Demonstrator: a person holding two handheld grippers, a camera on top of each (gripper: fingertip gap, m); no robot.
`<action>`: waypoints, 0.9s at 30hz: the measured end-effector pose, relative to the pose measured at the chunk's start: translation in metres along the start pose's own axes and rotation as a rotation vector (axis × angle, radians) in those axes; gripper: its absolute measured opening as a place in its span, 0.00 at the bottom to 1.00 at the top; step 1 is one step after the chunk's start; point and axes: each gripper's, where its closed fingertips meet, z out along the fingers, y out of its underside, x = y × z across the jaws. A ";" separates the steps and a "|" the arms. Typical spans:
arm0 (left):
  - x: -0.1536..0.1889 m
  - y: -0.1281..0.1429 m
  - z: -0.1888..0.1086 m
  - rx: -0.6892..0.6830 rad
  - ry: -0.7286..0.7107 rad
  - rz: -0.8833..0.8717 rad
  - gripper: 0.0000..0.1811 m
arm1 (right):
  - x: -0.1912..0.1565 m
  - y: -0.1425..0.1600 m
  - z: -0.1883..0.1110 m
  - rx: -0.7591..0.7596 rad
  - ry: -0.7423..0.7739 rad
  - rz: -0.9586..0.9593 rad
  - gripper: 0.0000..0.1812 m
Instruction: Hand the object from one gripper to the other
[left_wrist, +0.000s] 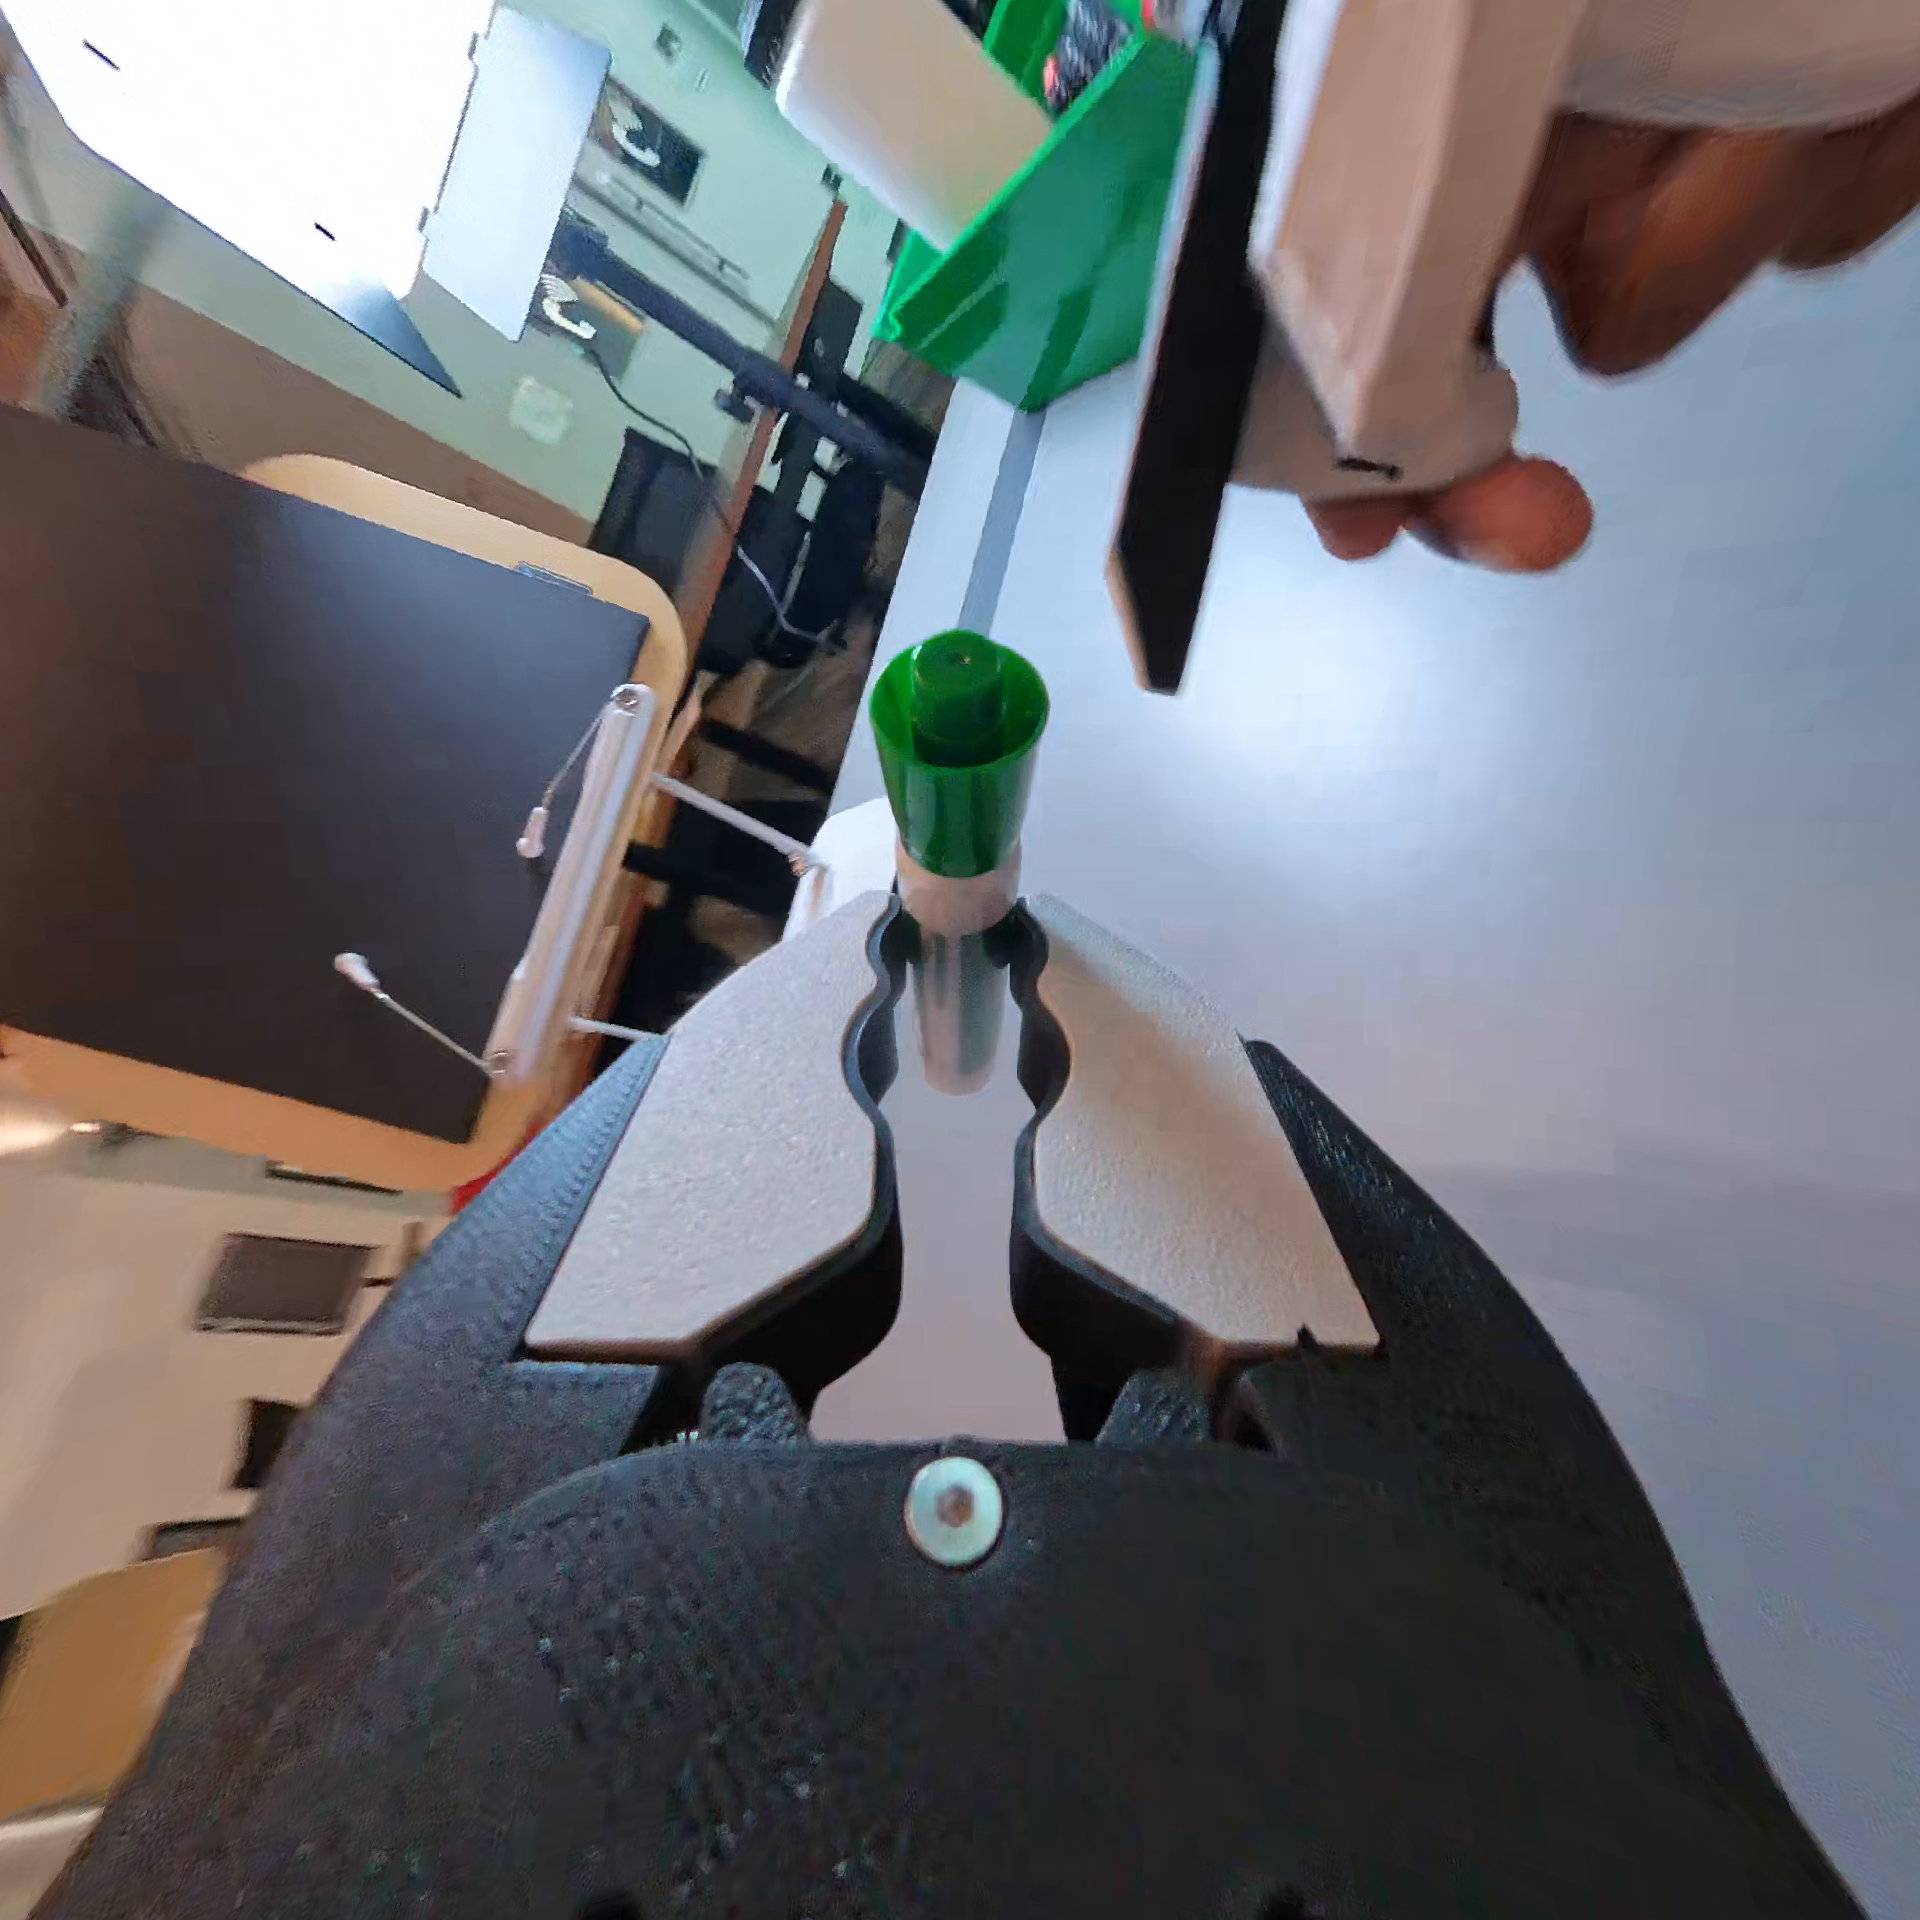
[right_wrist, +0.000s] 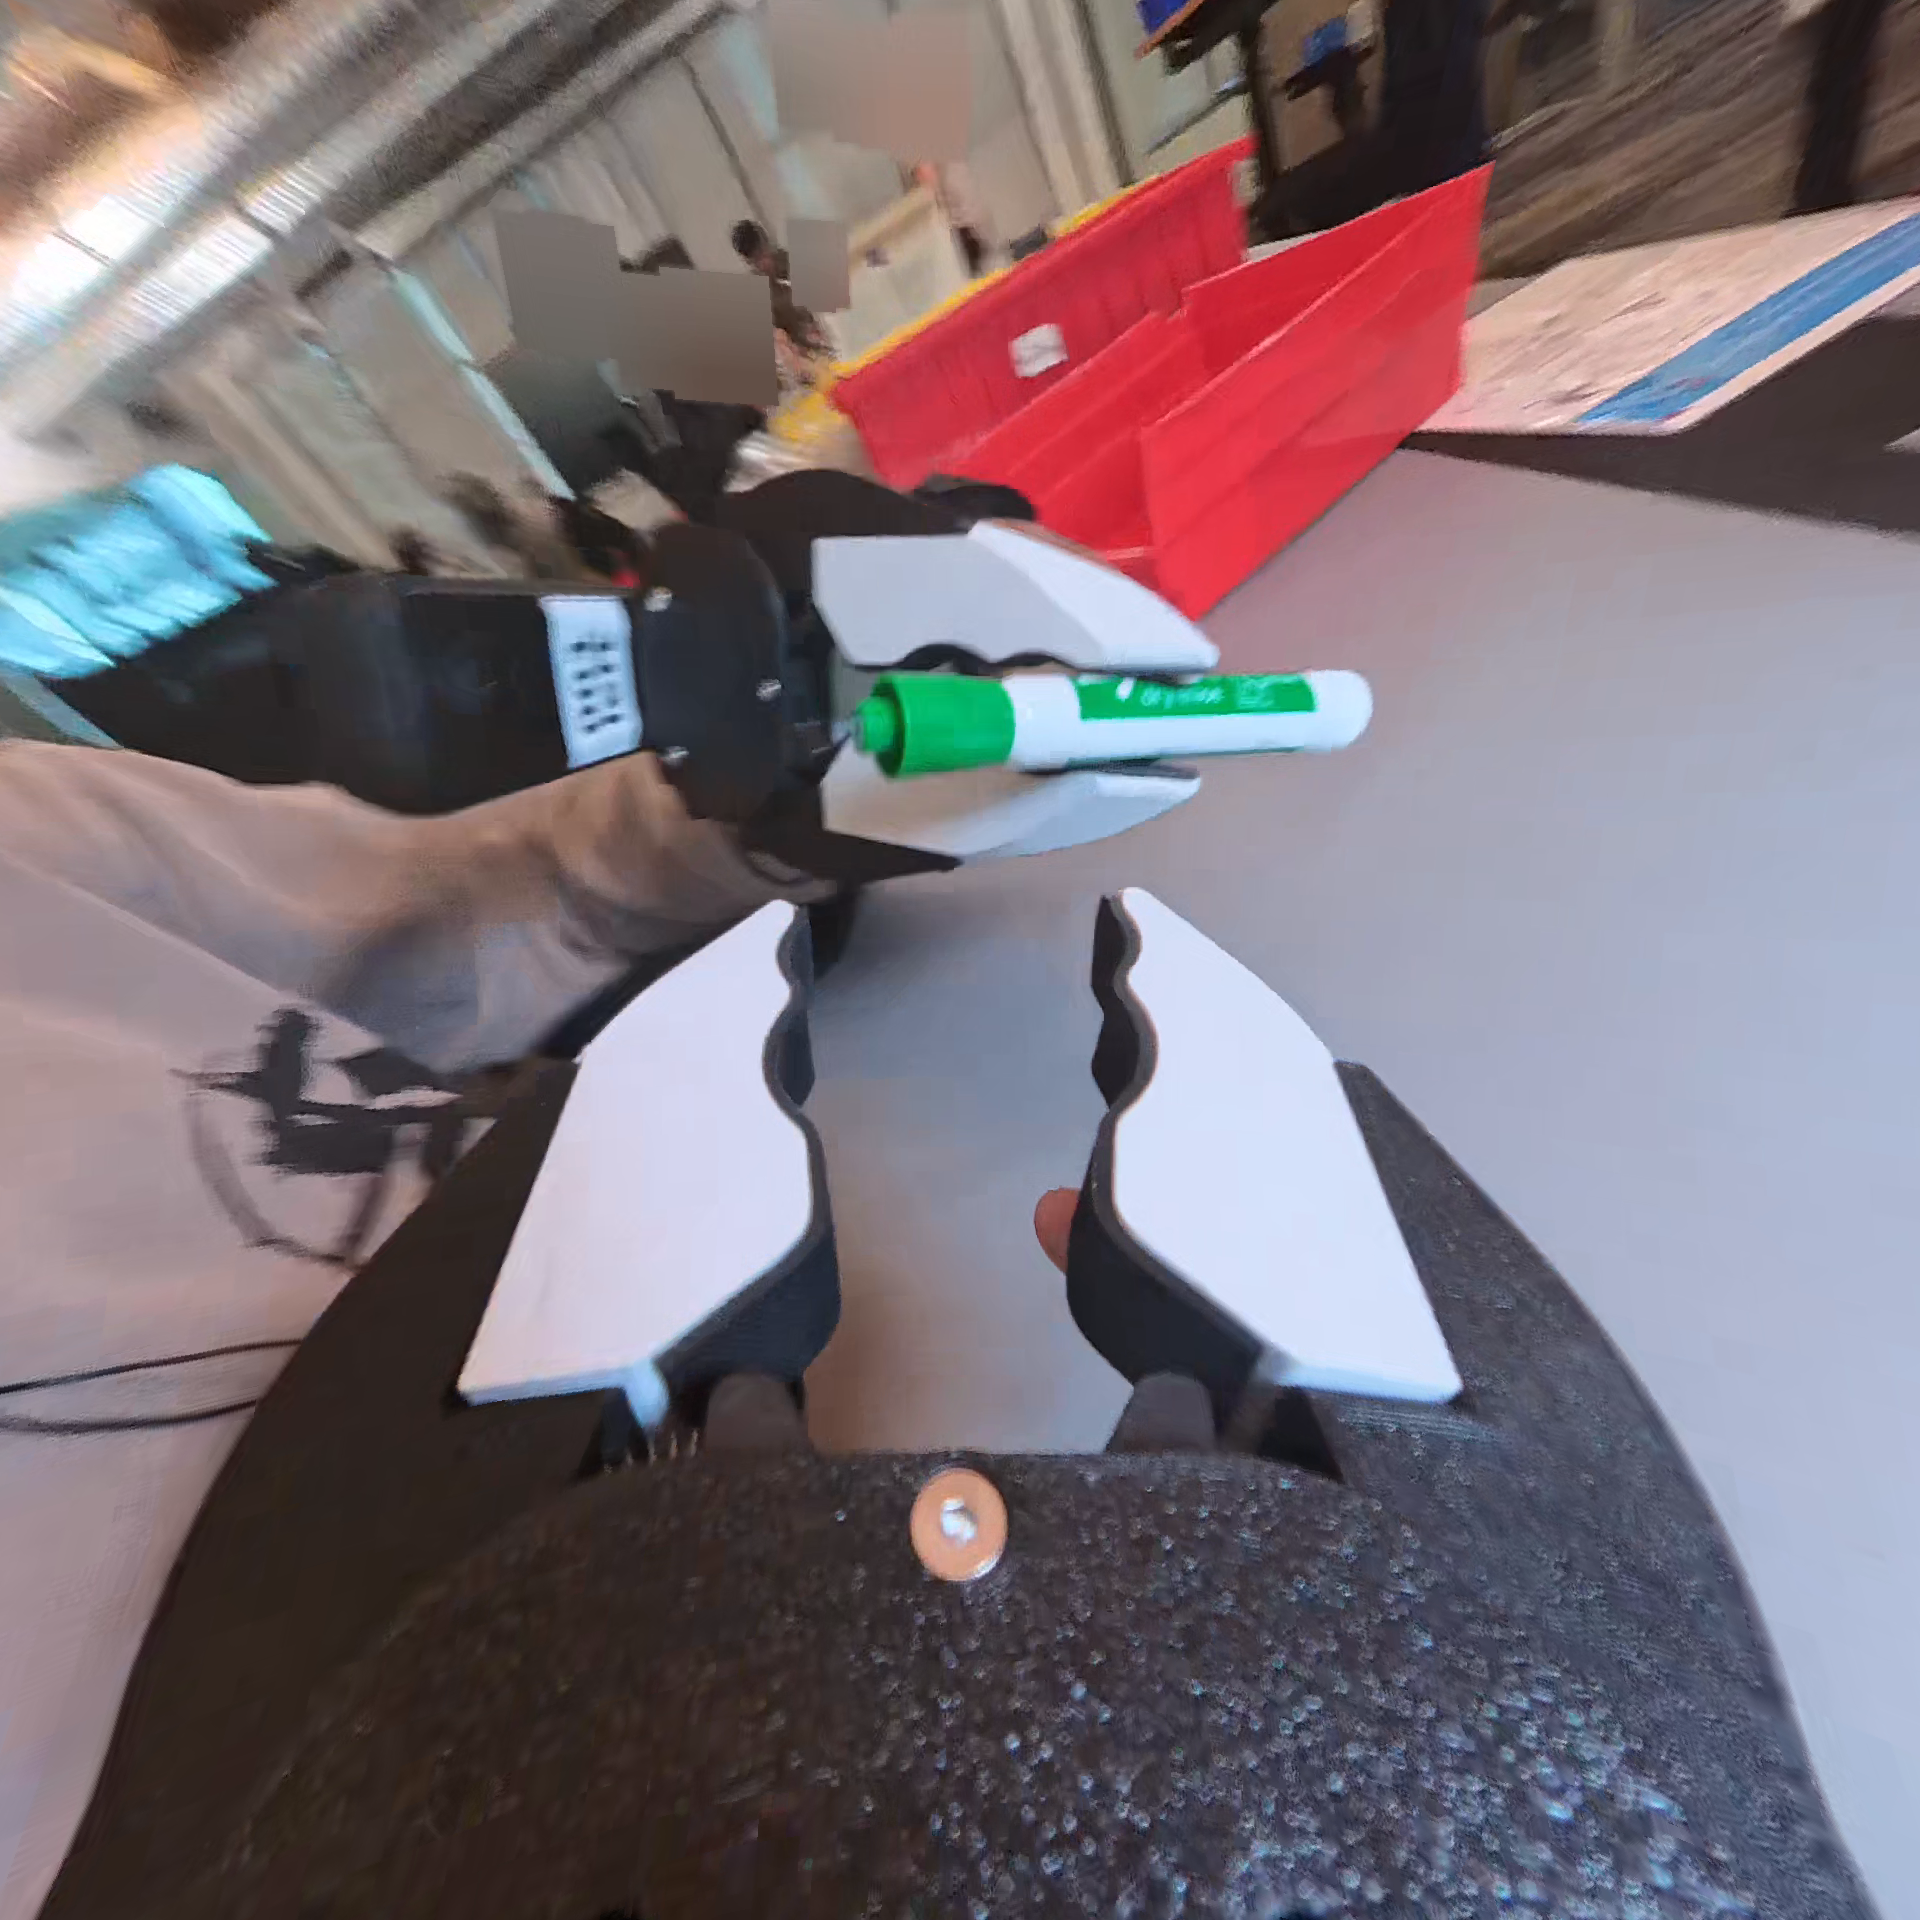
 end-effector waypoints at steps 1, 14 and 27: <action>0.003 0.002 0.002 -0.028 -0.009 0.054 0.10 | 0.005 -0.001 0.000 -0.004 0.085 -0.096 0.29; 0.047 -0.007 0.008 -0.086 0.189 0.071 0.11 | 0.009 0.009 -0.002 -0.237 0.498 -1.190 0.11; 0.006 -0.049 -0.015 0.577 0.829 -1.386 0.27 | -0.013 -0.100 -0.089 0.622 0.014 -0.167 0.11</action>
